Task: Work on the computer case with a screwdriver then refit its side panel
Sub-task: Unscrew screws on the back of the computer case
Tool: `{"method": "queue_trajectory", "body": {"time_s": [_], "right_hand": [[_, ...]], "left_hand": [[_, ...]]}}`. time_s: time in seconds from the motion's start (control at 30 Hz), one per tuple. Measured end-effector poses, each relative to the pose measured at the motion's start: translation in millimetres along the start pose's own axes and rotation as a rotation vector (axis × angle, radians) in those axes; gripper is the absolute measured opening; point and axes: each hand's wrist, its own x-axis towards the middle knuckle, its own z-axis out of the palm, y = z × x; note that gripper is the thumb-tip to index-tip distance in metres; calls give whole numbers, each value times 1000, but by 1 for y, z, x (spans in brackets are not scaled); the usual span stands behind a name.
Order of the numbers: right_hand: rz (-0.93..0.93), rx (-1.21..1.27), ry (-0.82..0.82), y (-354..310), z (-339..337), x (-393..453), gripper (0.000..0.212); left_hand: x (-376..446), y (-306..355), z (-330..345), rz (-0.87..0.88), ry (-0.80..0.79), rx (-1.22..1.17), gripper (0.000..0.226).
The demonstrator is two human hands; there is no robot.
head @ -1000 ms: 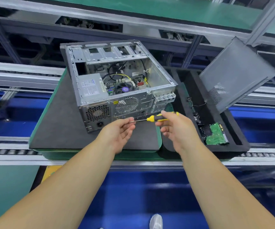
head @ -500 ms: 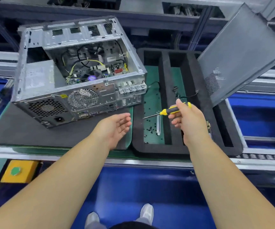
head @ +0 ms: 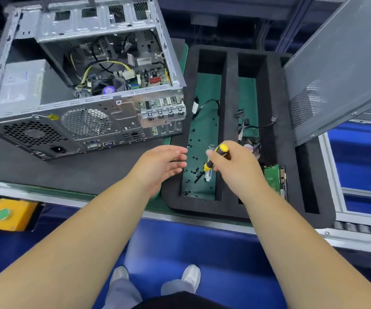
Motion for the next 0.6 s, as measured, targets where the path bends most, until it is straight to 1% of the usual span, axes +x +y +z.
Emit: {"method": "queue_trajectory", "body": {"time_s": [0.1, 0.2, 0.3, 0.43, 0.6], "right_hand": [[-56, -125, -36, 4, 6, 5, 33], [-62, -208, -107, 7, 14, 10, 30], [-75, -209, -158, 8, 20, 13, 30], [-112, -257, -163, 10, 24, 16, 30], [-108, -264, -174, 10, 24, 19, 29]], "left_hand": [[6, -3, 3, -6, 35, -7, 20], [10, -6, 1, -30, 86, -38, 21], [11, -9, -3, -39, 90, -67, 21], [12, -8, -5, -46, 86, -102, 21], [12, -6, -4, -74, 107, -120, 21]]}}
